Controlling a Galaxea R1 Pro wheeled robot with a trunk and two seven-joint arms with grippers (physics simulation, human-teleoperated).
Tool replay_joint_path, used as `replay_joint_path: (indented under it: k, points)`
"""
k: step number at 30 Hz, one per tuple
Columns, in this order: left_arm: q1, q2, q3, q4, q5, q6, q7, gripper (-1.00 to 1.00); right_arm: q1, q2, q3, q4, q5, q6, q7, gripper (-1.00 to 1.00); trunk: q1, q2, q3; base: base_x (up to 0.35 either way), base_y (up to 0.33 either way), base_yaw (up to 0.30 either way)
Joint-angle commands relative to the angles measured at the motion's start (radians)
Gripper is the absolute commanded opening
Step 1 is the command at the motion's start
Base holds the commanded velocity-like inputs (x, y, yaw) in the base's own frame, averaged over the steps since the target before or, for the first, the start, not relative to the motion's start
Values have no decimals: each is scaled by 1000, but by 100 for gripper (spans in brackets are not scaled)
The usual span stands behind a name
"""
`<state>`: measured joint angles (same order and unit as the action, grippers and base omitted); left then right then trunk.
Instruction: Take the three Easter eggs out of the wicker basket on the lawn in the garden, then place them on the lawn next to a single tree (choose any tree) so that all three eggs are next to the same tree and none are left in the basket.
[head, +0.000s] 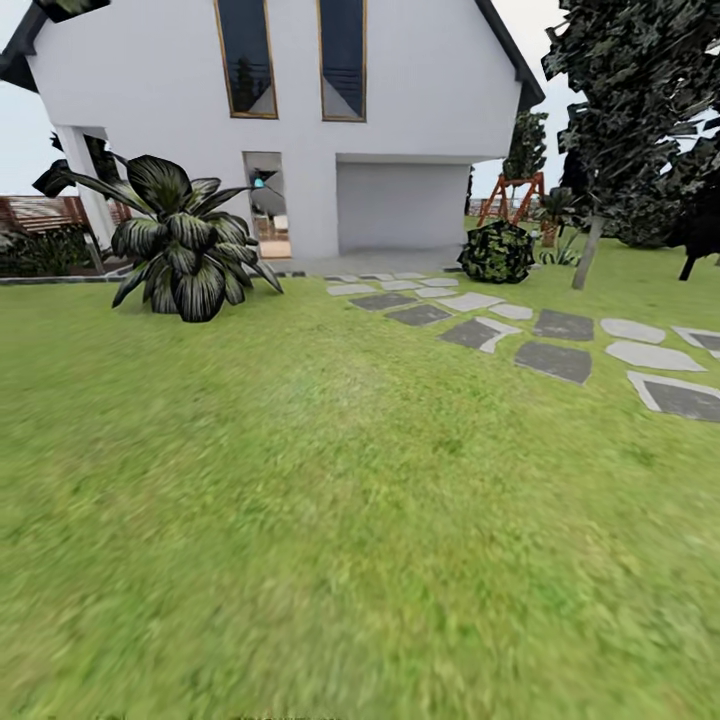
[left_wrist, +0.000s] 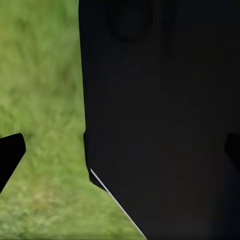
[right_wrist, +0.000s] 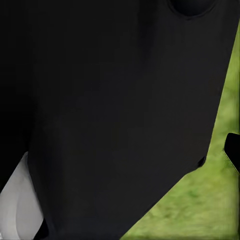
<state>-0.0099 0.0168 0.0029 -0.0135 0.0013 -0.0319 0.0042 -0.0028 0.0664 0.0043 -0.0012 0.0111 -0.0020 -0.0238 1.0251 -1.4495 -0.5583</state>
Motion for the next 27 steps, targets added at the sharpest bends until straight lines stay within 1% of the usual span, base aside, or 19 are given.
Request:
replay_joint_path:
  k: [1, 27]
  points:
    - [-1, 0, 0, 1, 0, -3, 0, 100, 0, 0, 0, 0, 1, 0, -2, 100, 0, 0, -1, 0, 0, 254]
    - [-1, 0, 0, 1, -1, -3, 0, 100, 0, -1, 1, 0, 1, -1, -2, 100, 0, 0, -15, 0, 0, 254]
